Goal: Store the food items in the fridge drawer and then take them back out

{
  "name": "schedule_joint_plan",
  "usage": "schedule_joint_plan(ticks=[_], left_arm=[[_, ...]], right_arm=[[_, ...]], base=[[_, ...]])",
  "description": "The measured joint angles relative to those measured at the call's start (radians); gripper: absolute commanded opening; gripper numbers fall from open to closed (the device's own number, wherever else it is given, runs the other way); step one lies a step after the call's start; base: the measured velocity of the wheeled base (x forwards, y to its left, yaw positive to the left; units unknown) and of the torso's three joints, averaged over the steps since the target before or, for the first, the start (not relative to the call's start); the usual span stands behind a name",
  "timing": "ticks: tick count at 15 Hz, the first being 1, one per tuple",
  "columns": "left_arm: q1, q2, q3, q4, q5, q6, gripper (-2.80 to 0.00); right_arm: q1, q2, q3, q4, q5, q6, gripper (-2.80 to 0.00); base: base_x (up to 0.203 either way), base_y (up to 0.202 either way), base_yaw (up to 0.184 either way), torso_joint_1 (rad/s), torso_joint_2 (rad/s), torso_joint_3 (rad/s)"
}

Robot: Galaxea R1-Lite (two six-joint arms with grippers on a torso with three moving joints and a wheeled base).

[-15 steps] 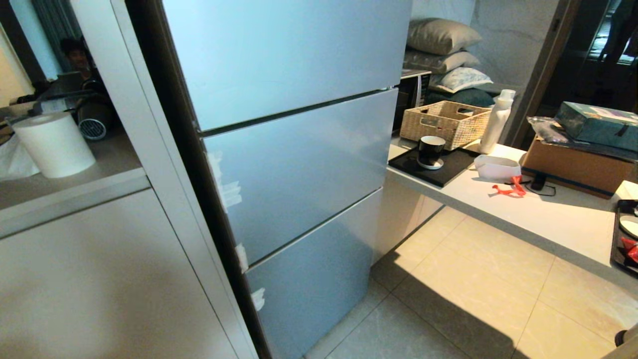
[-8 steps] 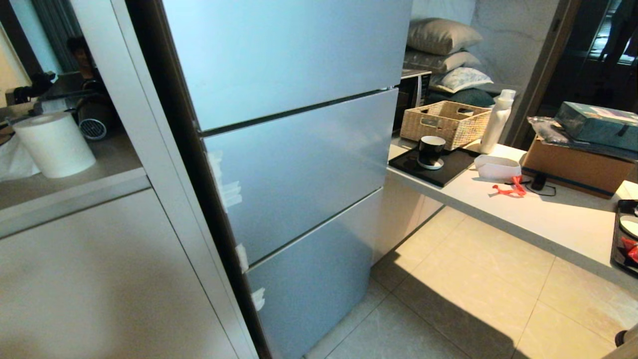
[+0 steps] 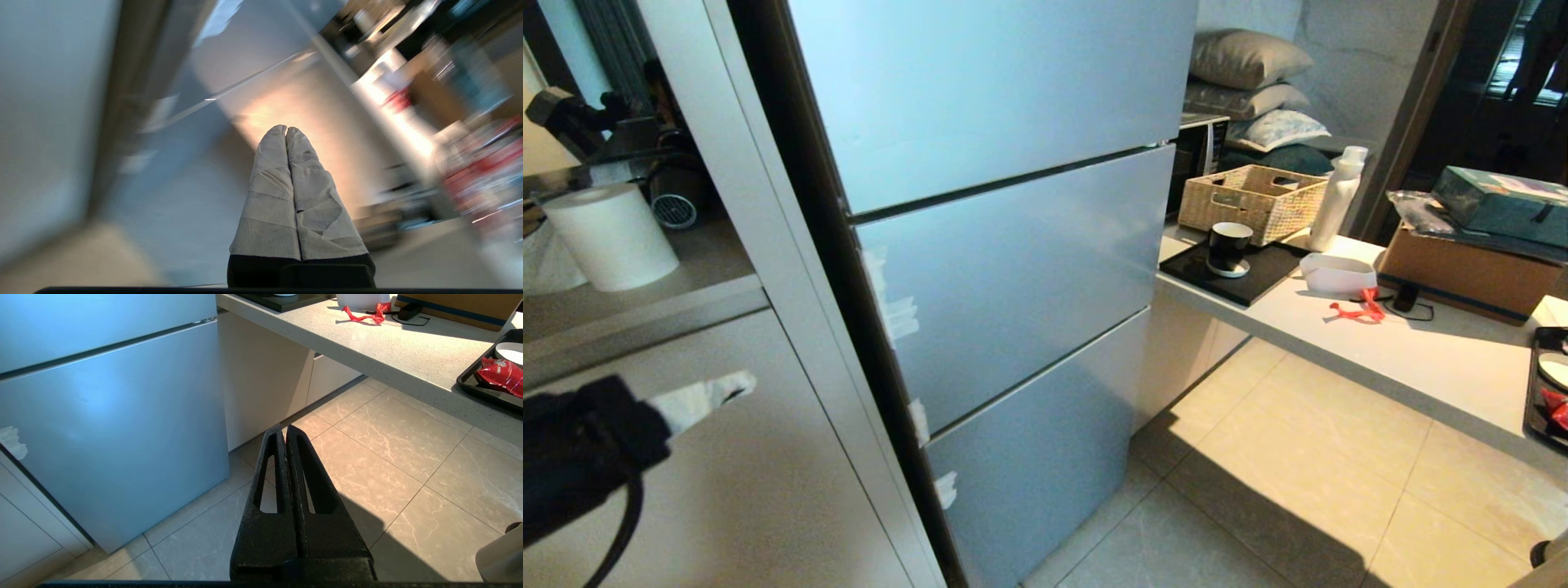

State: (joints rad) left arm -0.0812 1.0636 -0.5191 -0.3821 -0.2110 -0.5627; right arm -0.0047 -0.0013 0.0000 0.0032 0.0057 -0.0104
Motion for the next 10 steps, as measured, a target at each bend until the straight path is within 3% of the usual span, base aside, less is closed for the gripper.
schedule_joint_plan(ticks=[2, 4, 6, 8, 10], left_arm=[[-0.021, 0.151, -0.100, -0.075, -0.003, -0.187, -2.80], [-0.032, 0.277, -0.184, -0.127, 0.037, -0.343, -2.80], [-0.035, 0.373, -0.233, -0.191, 0.104, -0.390, -2.80], [-0.037, 0.450, -0.258, -0.280, 0.170, -0.394, -2.80], [-0.037, 0.495, -0.266, -0.293, 0.179, -0.399, -2.80]], right_arm=[[0.000, 0.000, 0.000, 0.000, 0.000, 0.000, -2.80], [0.000, 0.000, 0.000, 0.000, 0.000, 0.000, -2.80], [0.000, 0.000, 0.000, 0.000, 0.000, 0.000, -2.80], [0.000, 0.000, 0.000, 0.000, 0.000, 0.000, -2.80], [0.000, 0.000, 0.000, 0.000, 0.000, 0.000, -2.80]], base=[[0.000, 0.000, 0.000, 0.000, 0.00, 0.000], [0.000, 0.000, 0.000, 0.000, 0.00, 0.000], [0.000, 0.000, 0.000, 0.000, 0.00, 0.000], [0.000, 0.000, 0.000, 0.000, 0.00, 0.000], [0.000, 0.000, 0.000, 0.000, 0.00, 0.000]])
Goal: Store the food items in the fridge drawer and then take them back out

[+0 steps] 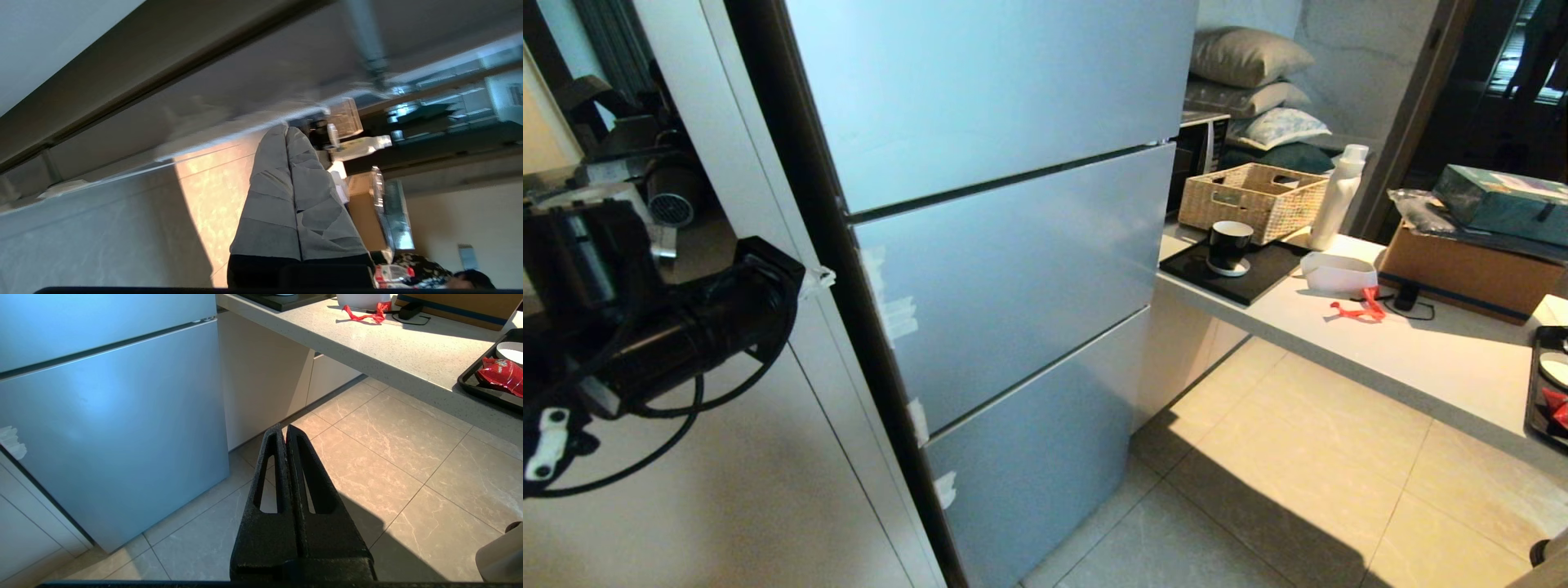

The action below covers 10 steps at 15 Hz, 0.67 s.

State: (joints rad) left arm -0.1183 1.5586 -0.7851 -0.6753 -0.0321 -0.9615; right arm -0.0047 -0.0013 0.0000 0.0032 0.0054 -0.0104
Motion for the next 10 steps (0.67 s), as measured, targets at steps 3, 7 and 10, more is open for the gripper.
schedule_joint_plan(ticks=[3, 7, 10], left_arm=[[0.000, 0.052, -0.015, -0.028, 0.006, -0.005, -2.80], [0.005, 0.127, -0.023, -0.160, 0.039, -0.001, -2.80], [0.007, 0.171, -0.036, -0.189, 0.043, -0.002, -2.80]], right_arm=[[0.000, 0.000, 0.000, 0.000, 0.000, 0.000, -2.80], [0.000, 0.000, 0.000, 0.000, 0.000, 0.000, -2.80], [0.000, 0.000, 0.000, 0.000, 0.000, 0.000, -2.80]], base=[[0.000, 0.000, 0.000, 0.000, 0.00, 0.000], [0.000, 0.000, 0.000, 0.000, 0.00, 0.000], [0.000, 0.000, 0.000, 0.000, 0.00, 0.000]])
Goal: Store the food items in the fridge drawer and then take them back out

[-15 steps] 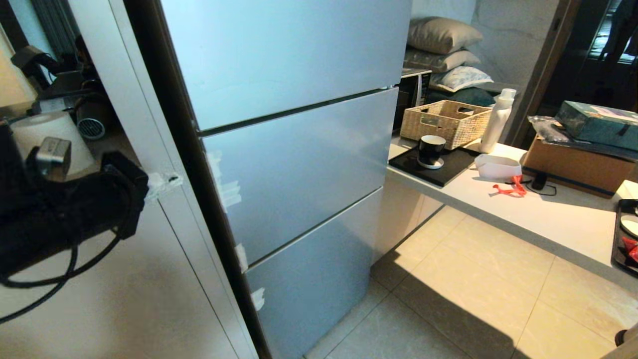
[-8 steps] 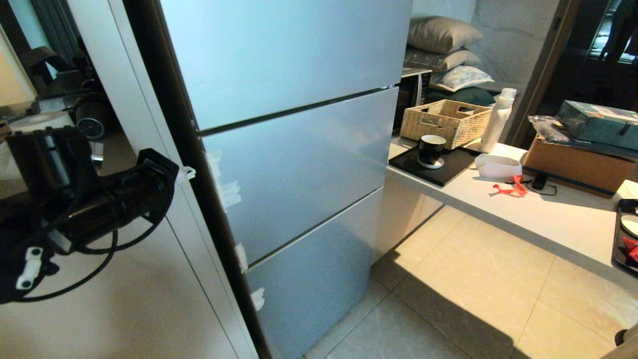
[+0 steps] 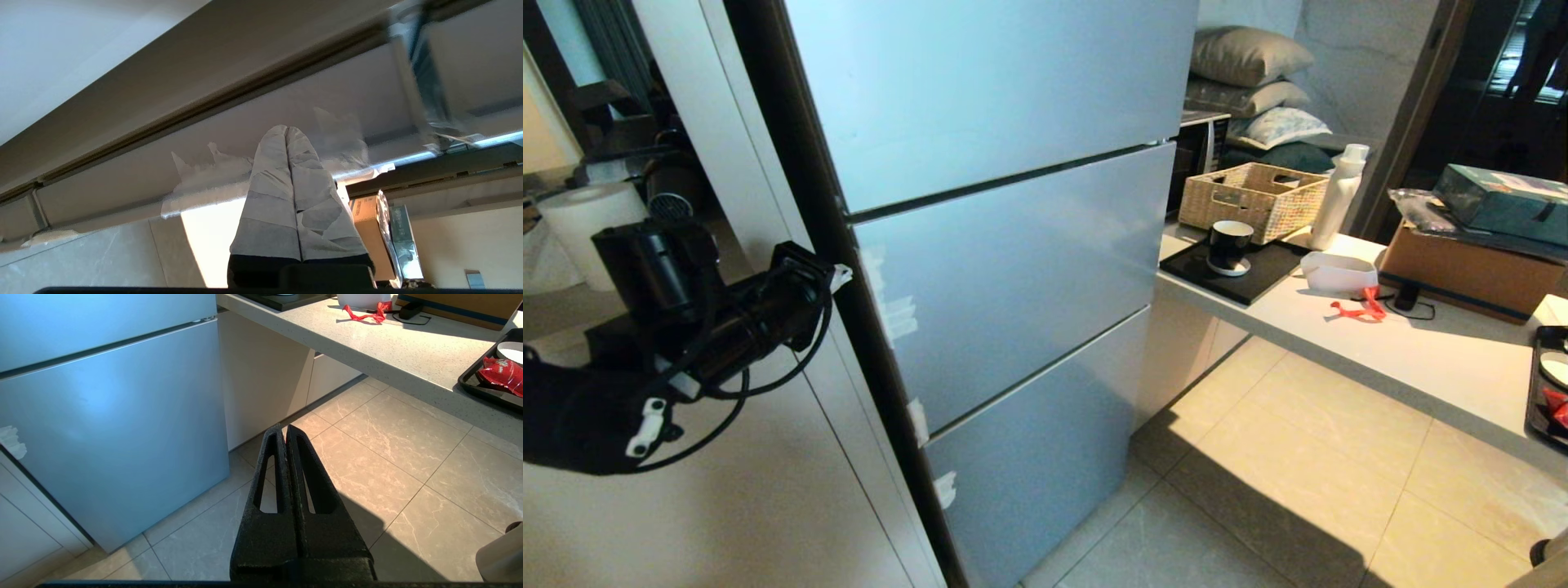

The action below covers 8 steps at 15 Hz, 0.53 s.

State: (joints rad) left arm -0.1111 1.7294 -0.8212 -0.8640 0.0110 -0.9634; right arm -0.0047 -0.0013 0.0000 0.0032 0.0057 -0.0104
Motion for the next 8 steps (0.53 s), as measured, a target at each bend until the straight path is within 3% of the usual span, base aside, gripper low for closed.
schedule_joint_plan(ticks=[8], left_arm=[[-0.019, 0.045, -0.031, -0.001, 0.000, -0.001, -2.80]], right_arm=[[0.000, 0.000, 0.000, 0.000, 0.000, 0.000, -2.80]], base=[[0.000, 0.000, 0.000, 0.000, 0.00, 0.000]])
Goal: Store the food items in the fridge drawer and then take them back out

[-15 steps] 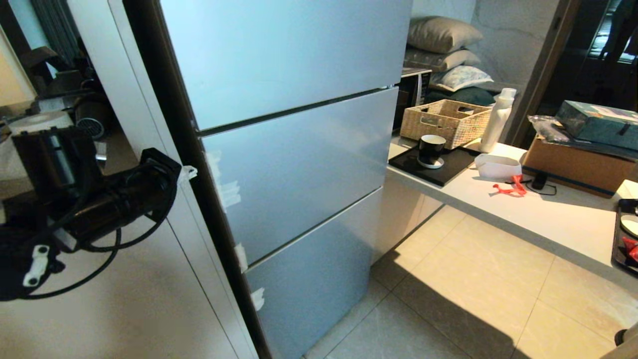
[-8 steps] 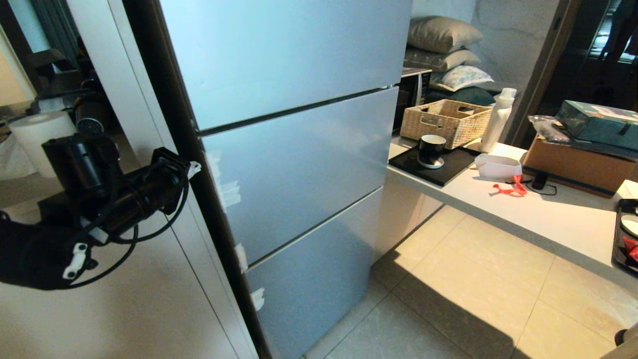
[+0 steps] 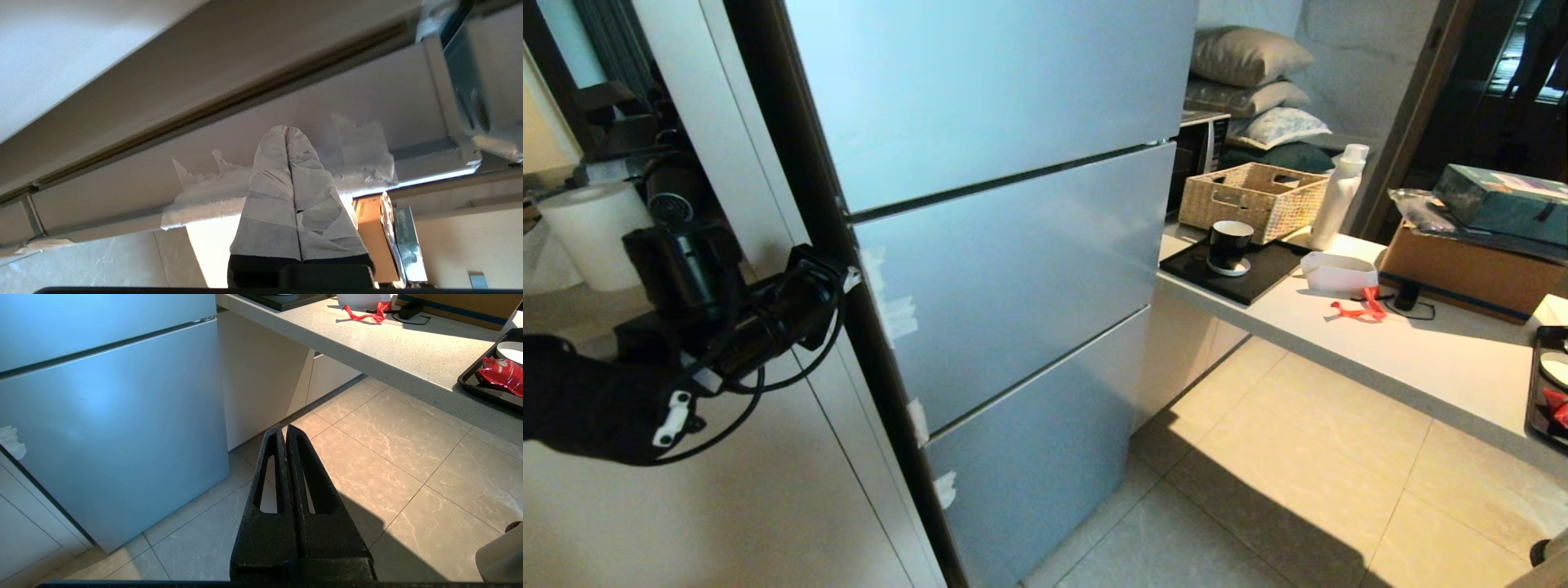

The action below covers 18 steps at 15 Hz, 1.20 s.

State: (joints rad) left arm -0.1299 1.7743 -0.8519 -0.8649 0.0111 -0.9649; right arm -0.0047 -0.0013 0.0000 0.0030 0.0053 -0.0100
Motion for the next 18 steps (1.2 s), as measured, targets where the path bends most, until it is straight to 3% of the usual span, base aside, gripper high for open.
schedule_joint_plan(ticks=[5, 10, 18], left_arm=[[-0.026, 0.006, -0.001, -0.001, -0.026, 0.000, -2.80], [-0.038, 0.000, 0.012, -0.003, -0.094, -0.036, -2.80], [-0.097, -0.063, 0.064, 0.006, -0.103, -0.034, -2.80]], right_arm=[[0.000, 0.000, 0.000, 0.000, 0.000, 0.000, -2.80], [0.000, 0.000, 0.000, 0.000, 0.000, 0.000, -2.80], [0.001, 0.000, 0.000, 0.000, 0.000, 0.000, -2.80]], base=[[0.000, 0.000, 0.000, 0.000, 0.00, 0.000], [0.000, 0.000, 0.000, 0.000, 0.00, 0.000], [0.000, 0.000, 0.000, 0.000, 0.00, 0.000]])
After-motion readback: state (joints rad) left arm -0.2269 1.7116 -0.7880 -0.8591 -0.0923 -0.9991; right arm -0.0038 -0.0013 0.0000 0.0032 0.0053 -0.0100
